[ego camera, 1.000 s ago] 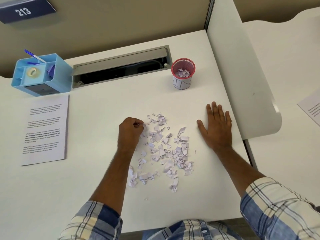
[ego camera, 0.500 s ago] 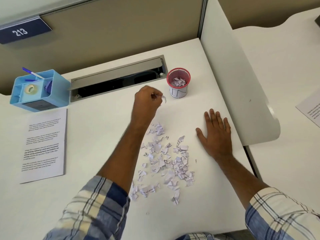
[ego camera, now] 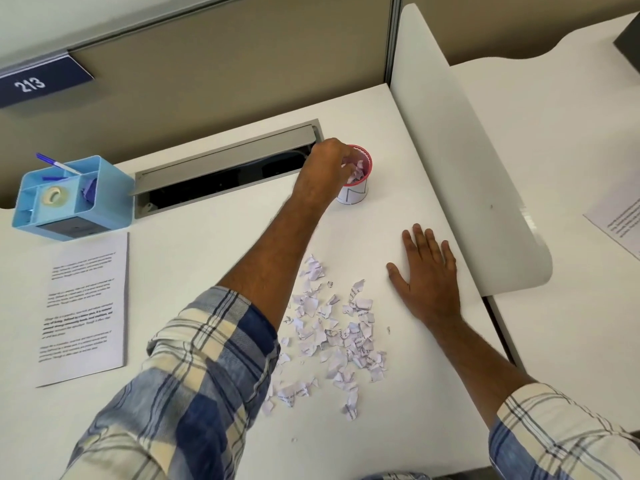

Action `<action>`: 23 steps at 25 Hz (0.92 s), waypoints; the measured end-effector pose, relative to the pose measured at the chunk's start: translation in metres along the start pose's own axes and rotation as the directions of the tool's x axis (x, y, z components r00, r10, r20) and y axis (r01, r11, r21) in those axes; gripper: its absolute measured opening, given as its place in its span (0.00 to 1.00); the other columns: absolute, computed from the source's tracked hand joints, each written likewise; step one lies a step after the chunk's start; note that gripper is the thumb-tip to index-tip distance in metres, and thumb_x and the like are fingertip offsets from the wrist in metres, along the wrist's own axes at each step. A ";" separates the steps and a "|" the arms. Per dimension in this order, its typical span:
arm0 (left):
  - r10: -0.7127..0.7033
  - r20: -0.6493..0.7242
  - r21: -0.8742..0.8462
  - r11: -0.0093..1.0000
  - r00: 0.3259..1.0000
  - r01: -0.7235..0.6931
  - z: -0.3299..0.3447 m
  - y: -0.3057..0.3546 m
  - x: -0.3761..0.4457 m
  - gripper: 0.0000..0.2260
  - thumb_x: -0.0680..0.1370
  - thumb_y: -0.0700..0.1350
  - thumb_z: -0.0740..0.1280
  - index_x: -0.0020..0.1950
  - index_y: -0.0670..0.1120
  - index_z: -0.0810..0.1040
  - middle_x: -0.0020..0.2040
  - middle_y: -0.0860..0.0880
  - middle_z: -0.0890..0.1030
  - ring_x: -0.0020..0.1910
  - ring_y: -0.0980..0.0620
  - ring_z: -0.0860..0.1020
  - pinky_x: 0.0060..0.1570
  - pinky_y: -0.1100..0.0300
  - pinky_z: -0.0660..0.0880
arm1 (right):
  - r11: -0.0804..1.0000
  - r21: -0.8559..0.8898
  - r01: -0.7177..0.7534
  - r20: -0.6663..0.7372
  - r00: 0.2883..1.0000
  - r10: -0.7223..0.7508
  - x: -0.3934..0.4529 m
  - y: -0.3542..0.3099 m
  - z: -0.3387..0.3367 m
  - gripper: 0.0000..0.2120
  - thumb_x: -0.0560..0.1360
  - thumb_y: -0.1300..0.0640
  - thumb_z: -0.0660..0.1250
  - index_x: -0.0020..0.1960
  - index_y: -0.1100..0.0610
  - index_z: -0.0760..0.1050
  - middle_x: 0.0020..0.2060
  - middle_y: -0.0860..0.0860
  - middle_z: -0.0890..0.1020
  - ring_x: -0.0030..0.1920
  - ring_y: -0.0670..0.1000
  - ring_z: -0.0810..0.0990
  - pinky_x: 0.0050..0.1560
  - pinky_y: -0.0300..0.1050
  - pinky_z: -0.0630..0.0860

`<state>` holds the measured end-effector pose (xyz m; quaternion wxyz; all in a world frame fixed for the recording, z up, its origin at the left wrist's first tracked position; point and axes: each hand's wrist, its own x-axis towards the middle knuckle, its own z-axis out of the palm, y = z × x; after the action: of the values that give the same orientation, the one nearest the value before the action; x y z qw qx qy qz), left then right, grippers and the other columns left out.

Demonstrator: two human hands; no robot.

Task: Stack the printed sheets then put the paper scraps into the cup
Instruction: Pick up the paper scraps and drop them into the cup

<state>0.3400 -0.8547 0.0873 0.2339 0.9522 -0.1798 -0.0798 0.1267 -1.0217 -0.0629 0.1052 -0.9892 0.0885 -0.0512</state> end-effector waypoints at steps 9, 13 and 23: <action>-0.115 -0.237 -0.247 0.968 0.965 0.054 0.009 -0.015 -0.026 0.06 0.80 0.38 0.71 0.55 0.42 0.87 0.54 0.46 0.85 0.52 0.52 0.82 0.51 0.68 0.76 | 1.000 0.024 -0.002 -0.017 1.000 0.002 -0.001 -0.001 -0.002 0.33 0.81 0.40 0.58 0.81 0.54 0.59 0.82 0.53 0.58 0.82 0.54 0.56 0.80 0.59 0.52; -0.130 -0.216 -0.335 0.941 0.968 0.051 0.028 -0.029 -0.083 0.05 0.79 0.37 0.72 0.53 0.42 0.85 0.49 0.49 0.84 0.45 0.55 0.79 0.48 0.71 0.73 | 1.000 0.020 -0.002 -0.017 1.000 0.002 -0.001 -0.001 -0.002 0.33 0.82 0.40 0.59 0.81 0.54 0.59 0.82 0.52 0.58 0.82 0.53 0.56 0.80 0.58 0.52; -0.290 -0.098 -0.337 0.910 0.952 0.242 0.059 -0.093 -0.207 0.12 0.77 0.43 0.77 0.59 0.46 0.83 0.55 0.53 0.80 0.48 0.61 0.80 0.45 0.75 0.75 | 1.000 0.024 -0.005 0.008 1.000 0.005 -0.002 0.000 -0.002 0.34 0.82 0.40 0.57 0.82 0.54 0.57 0.82 0.52 0.56 0.82 0.53 0.54 0.81 0.58 0.50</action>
<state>0.1631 -0.7239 0.0055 0.3849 0.9202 -0.0153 -0.0694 0.1248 -1.0216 -0.0609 0.1175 -0.9878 0.0900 -0.0479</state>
